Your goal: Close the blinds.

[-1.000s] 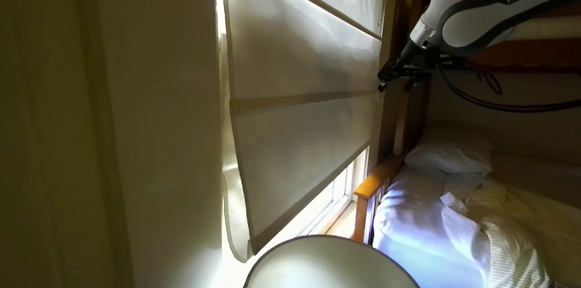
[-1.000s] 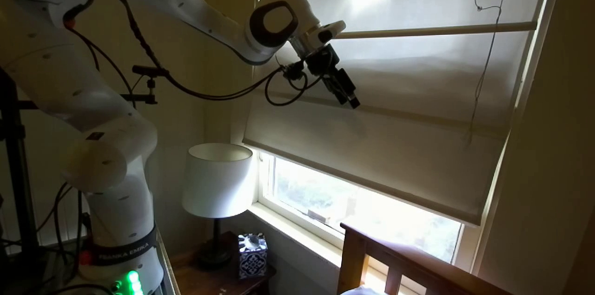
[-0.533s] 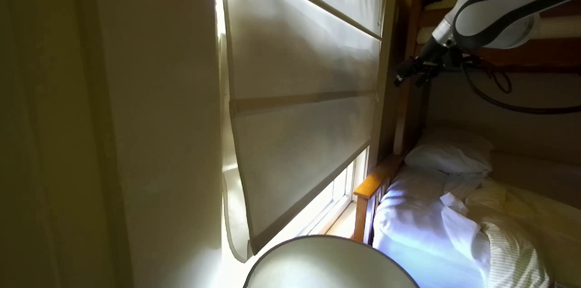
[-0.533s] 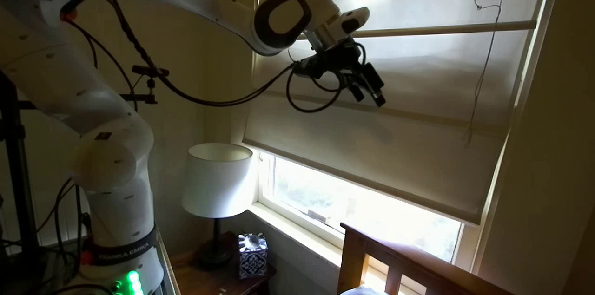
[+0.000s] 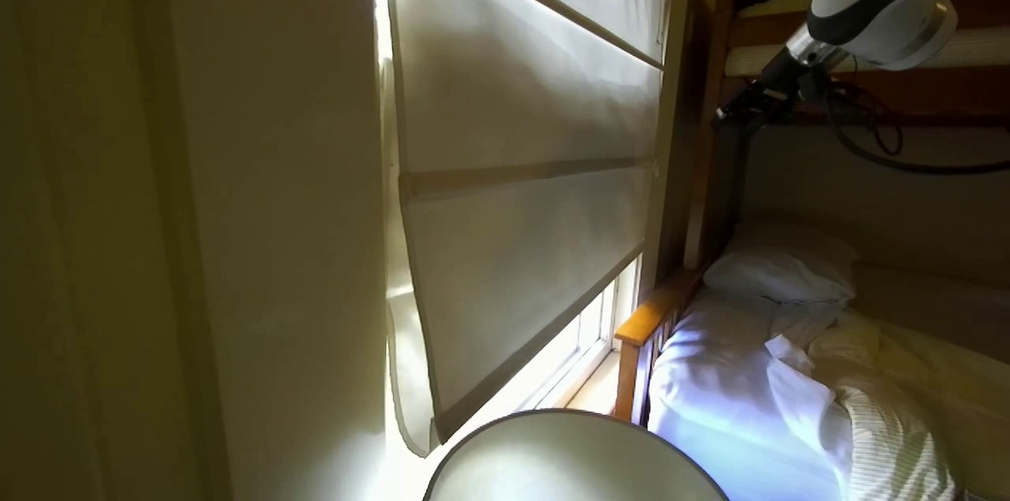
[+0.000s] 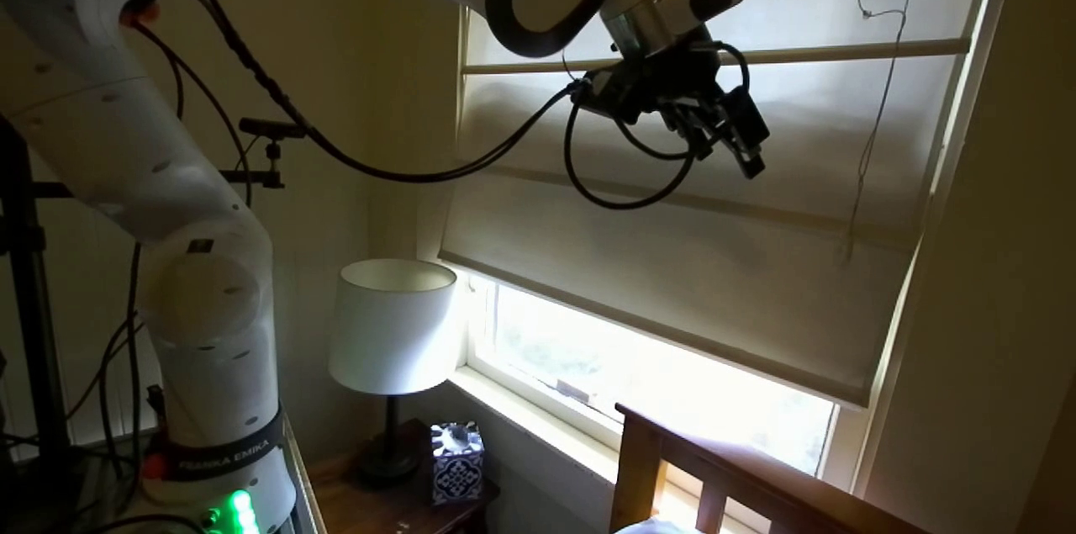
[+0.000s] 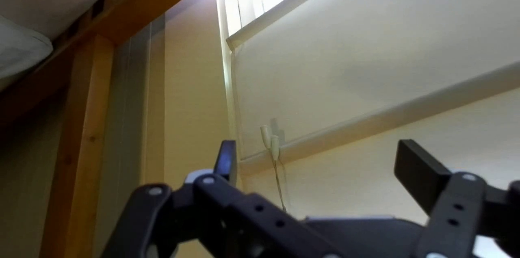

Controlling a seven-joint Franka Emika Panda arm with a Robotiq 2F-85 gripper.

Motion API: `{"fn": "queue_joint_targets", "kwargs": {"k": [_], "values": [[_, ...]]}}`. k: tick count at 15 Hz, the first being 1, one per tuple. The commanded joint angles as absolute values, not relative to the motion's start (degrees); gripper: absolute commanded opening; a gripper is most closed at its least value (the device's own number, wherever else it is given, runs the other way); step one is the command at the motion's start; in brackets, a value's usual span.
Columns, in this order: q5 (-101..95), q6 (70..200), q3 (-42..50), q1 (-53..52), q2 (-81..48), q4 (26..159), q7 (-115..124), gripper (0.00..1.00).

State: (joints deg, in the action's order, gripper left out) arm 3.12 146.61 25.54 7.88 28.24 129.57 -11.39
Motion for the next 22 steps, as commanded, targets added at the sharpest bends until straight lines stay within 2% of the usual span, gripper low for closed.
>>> {"fn": "queue_joint_targets", "kwargs": {"k": [1,8,13,14,18,22], "values": [[5.0,145.9,24.9,9.3,26.3,127.8,-11.7,1.00],[11.1,135.0,37.2,2.5,16.7,112.5,-36.4,1.00],[24.3,126.8,40.7,0.3,9.0,100.8,-46.9,1.00],[19.9,130.5,37.0,3.6,13.1,107.0,-44.7,1.00],[20.7,130.0,35.6,5.2,11.8,106.1,-45.1,1.00],[28.2,120.0,38.3,4.2,11.3,104.9,-63.2,1.00]]}}
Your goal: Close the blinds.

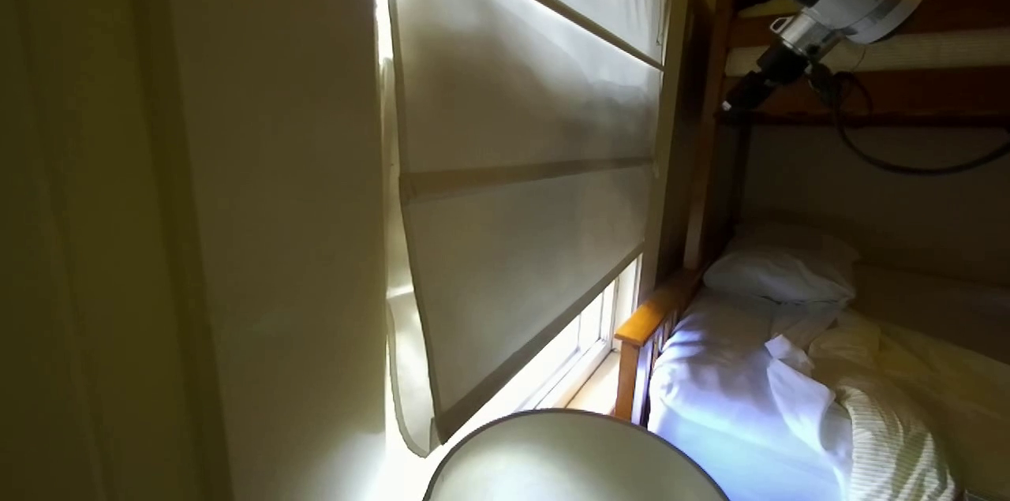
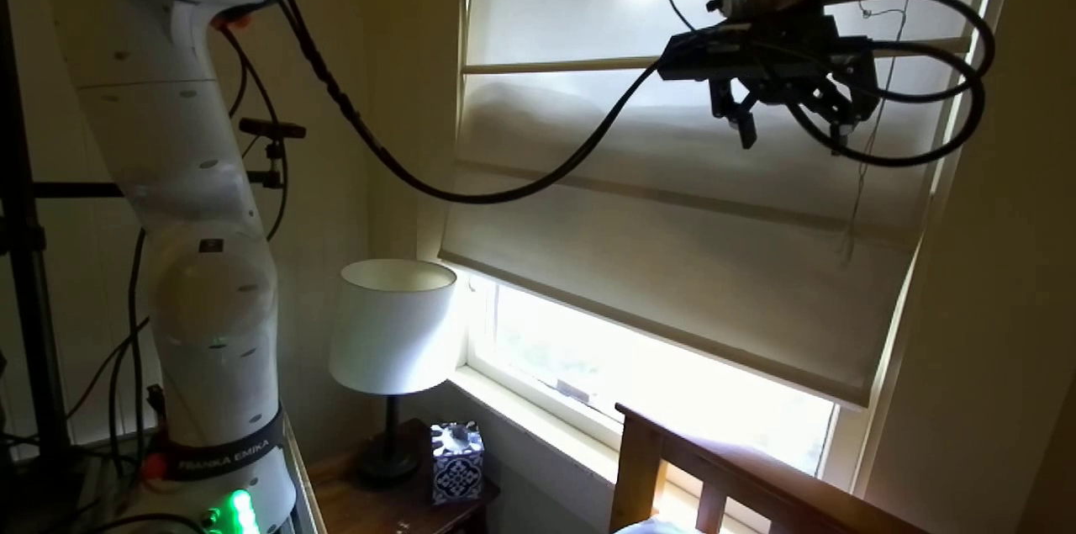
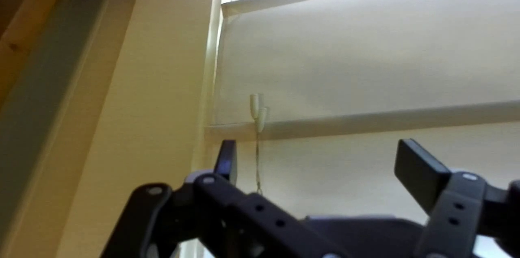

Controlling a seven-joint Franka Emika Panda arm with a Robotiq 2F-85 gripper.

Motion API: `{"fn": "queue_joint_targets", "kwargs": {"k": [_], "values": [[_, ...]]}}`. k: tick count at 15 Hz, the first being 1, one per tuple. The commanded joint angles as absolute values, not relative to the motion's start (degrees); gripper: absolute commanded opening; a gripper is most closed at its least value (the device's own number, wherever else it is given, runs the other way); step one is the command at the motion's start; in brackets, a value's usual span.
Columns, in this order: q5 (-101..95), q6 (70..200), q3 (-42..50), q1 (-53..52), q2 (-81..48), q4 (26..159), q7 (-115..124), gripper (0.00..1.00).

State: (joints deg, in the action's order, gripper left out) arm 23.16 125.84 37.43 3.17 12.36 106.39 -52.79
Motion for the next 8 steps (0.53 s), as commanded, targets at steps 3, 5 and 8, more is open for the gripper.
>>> {"fn": "queue_joint_targets", "kwargs": {"k": [3,5,8], "values": [[33.1,114.0,40.3,5.0,7.1,100.7,-75.1,1.00],[36.1,113.6,40.5,6.4,4.2,98.4,-78.6,1.00],[36.2,115.9,37.0,9.8,5.5,100.5,-76.2,1.00]]}}
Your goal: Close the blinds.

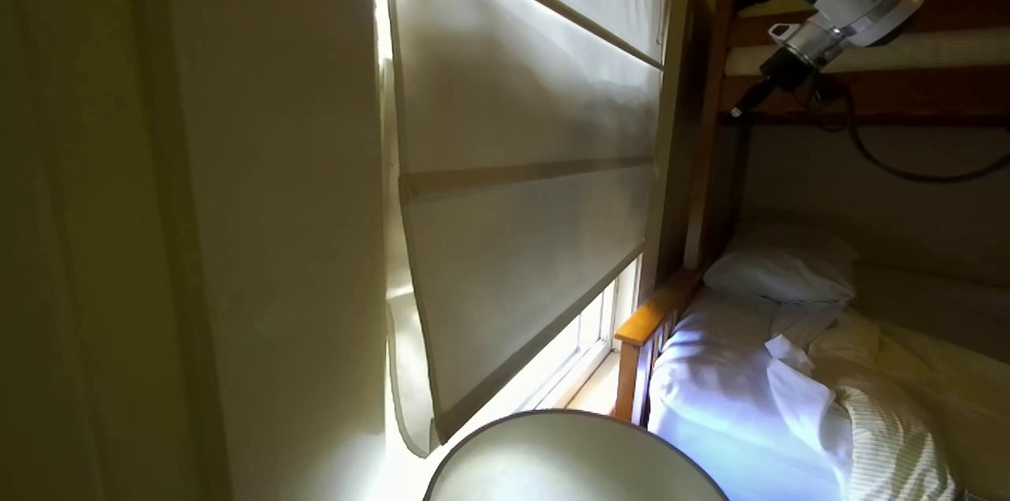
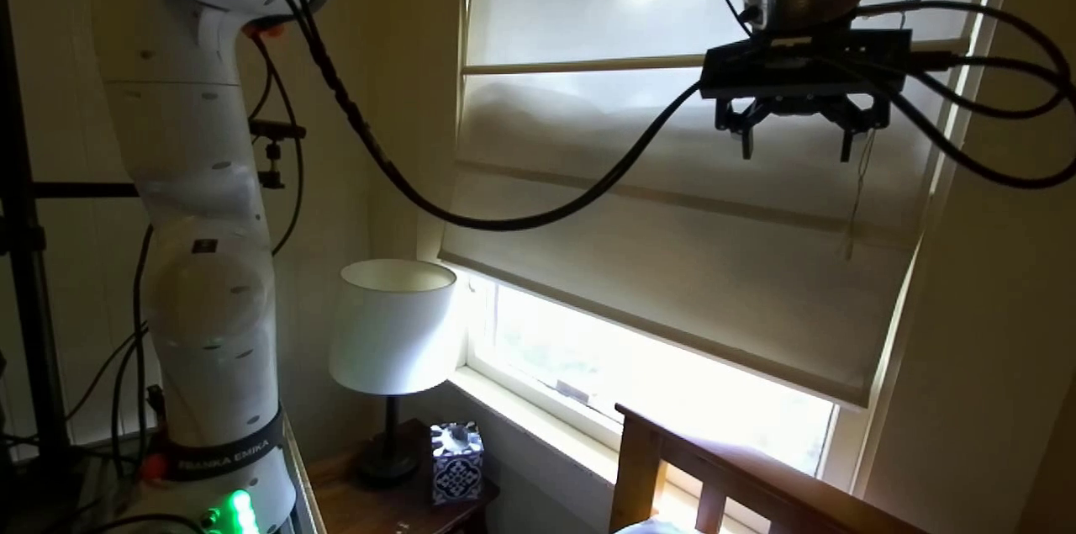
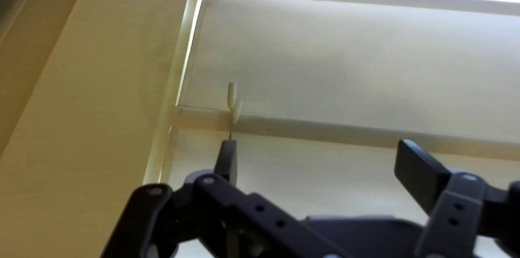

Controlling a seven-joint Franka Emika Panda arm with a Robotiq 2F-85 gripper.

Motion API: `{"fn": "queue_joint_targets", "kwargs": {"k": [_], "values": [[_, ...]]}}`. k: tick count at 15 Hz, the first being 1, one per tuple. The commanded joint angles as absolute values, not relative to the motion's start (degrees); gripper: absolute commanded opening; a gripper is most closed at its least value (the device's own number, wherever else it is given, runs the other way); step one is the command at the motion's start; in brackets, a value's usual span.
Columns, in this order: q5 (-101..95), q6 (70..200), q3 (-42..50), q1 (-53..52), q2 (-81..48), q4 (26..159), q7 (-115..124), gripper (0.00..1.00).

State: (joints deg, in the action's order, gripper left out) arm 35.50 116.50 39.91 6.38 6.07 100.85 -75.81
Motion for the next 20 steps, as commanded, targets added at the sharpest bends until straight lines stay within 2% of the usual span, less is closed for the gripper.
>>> {"fn": "queue_joint_targets", "kwargs": {"k": [1,7,13,20], "values": [[36.8,116.0,36.5,10.6,4.3,99.4,-76.1,1.00],[43.2,121.4,32.4,14.0,-0.8,96.4,-79.4,1.00],[52.3,120.9,25.8,19.0,-7.5,90.1,-82.4,1.00],[54.0,120.7,21.0,24.3,-13.7,83.7,-78.7,1.00]]}}
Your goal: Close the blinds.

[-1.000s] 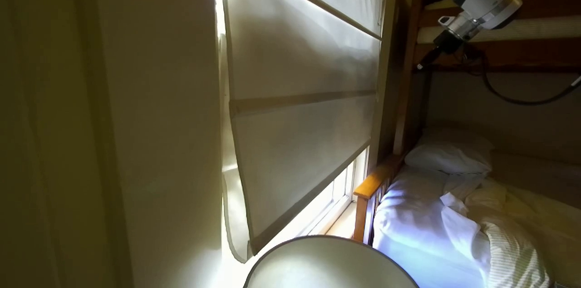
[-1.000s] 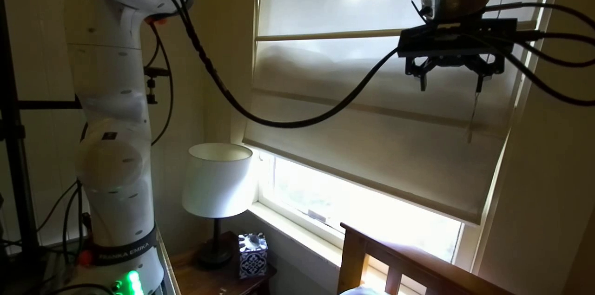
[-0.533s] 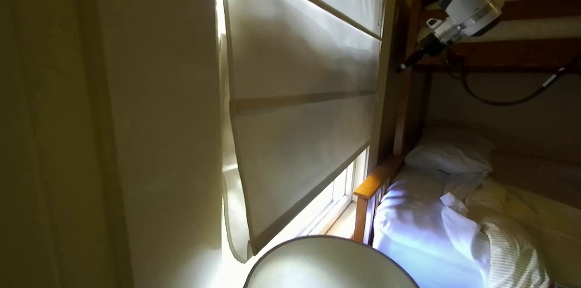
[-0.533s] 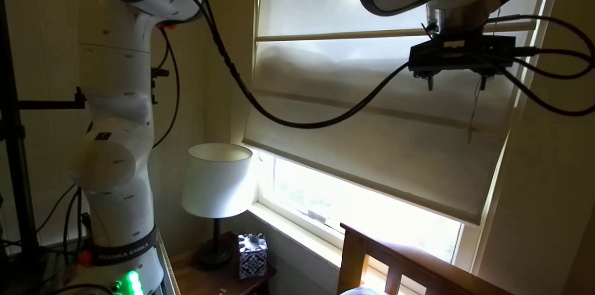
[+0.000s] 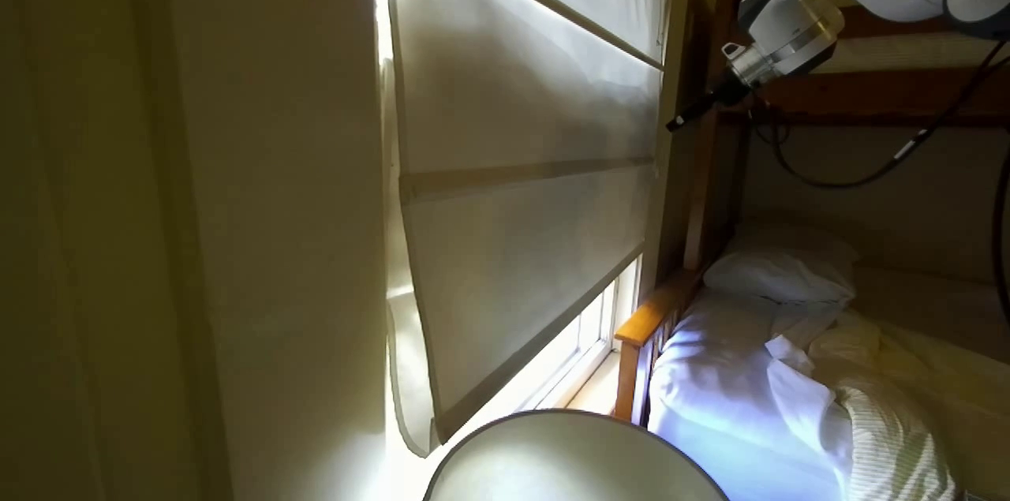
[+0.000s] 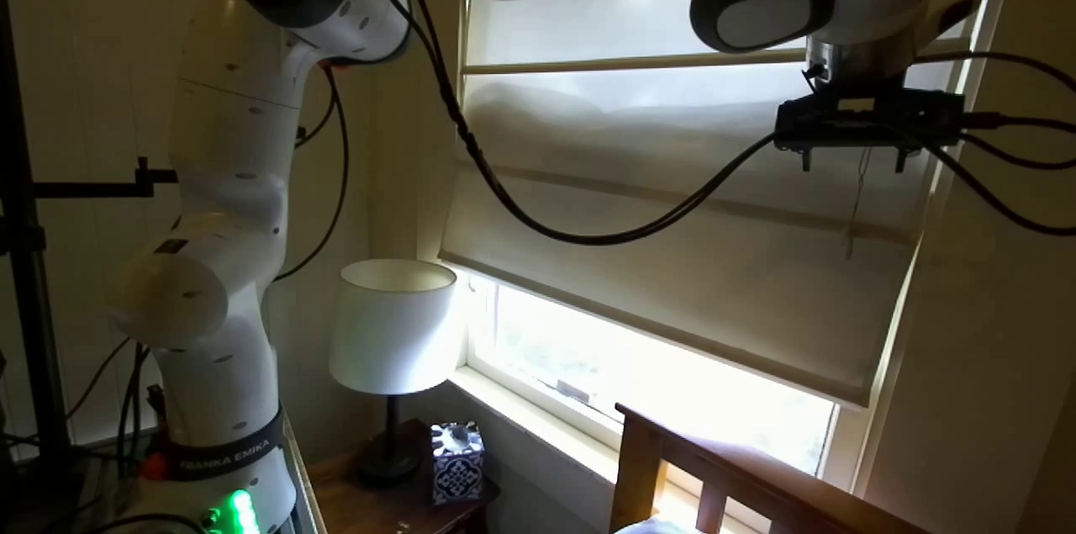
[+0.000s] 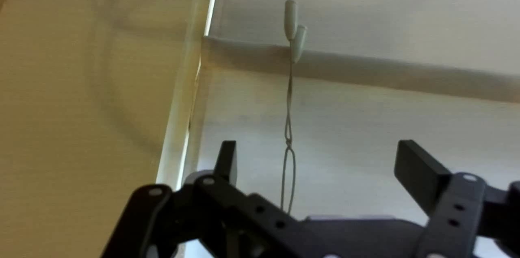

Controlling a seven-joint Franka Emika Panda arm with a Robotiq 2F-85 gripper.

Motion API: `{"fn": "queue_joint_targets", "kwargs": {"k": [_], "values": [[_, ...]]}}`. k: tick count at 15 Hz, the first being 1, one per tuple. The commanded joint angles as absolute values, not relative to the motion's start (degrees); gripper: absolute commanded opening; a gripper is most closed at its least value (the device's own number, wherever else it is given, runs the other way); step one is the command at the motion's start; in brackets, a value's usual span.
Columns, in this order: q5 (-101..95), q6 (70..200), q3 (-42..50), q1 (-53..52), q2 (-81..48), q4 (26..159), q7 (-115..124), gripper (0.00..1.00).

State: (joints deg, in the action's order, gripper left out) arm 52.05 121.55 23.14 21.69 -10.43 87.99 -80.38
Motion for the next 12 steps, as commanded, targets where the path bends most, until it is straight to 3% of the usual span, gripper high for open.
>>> {"fn": "queue_joint_targets", "kwargs": {"k": [1,2,4,12], "values": [[54.0,120.8,20.4,24.8,-14.2,83.3,-78.2,1.00],[53.8,120.8,19.8,25.2,-14.7,82.8,-77.6,1.00],[53.7,120.8,18.8,25.8,-15.4,82.0,-76.5,0.75],[54.2,122.7,16.7,26.5,-15.0,83.0,-73.8,0.20]]}}
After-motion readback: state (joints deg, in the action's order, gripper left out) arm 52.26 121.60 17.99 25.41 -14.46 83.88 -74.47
